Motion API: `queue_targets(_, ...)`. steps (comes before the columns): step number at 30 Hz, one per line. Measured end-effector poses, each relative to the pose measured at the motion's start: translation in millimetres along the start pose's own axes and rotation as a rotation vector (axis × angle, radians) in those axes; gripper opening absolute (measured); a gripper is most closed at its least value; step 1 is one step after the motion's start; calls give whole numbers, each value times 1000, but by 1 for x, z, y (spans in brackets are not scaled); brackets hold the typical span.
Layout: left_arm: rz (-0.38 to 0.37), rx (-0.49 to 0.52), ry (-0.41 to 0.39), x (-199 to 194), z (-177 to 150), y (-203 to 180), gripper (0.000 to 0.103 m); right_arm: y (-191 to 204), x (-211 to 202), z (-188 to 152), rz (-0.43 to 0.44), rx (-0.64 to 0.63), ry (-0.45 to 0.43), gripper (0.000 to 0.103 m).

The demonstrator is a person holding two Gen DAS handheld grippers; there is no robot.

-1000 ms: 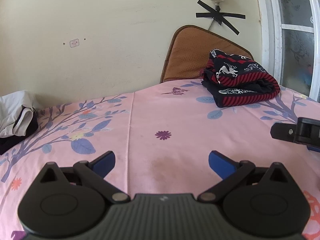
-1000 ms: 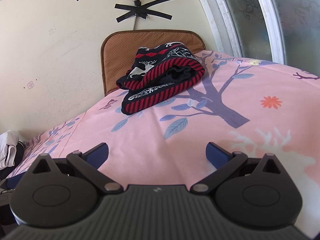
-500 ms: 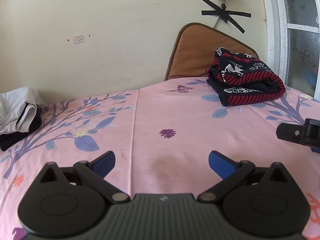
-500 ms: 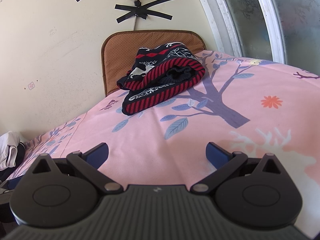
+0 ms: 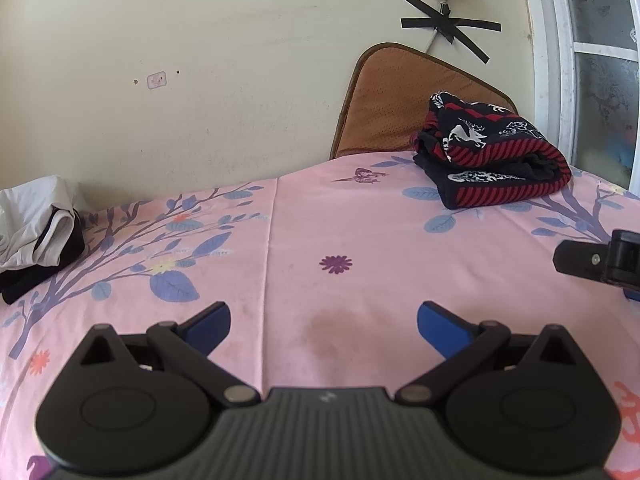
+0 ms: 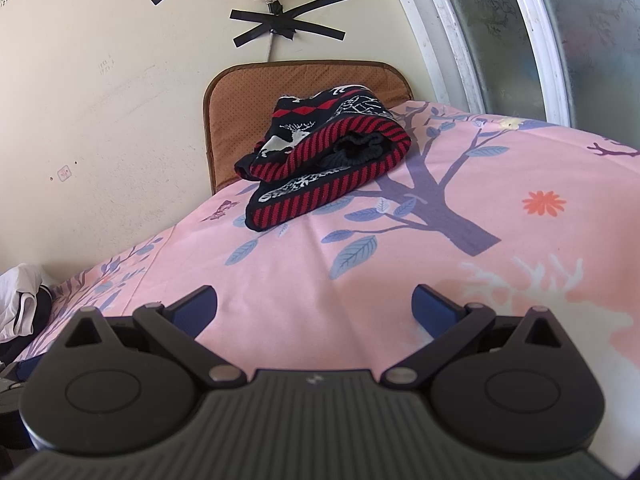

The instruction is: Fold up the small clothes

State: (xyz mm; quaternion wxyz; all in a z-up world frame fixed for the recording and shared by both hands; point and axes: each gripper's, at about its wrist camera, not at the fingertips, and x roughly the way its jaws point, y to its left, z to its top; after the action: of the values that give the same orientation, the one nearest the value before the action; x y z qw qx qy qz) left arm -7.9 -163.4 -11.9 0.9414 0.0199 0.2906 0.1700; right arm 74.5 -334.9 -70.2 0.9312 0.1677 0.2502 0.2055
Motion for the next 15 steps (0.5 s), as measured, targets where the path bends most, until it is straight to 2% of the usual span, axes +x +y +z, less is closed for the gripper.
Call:
queue_targets(8, -1, 13, 1, 0, -1, -1, 103, 0, 0, 0, 1, 1, 0, 103)
queue_targets(15, 7, 20, 33, 5, -1, -1, 103, 0, 1, 0, 1, 1, 0, 103)
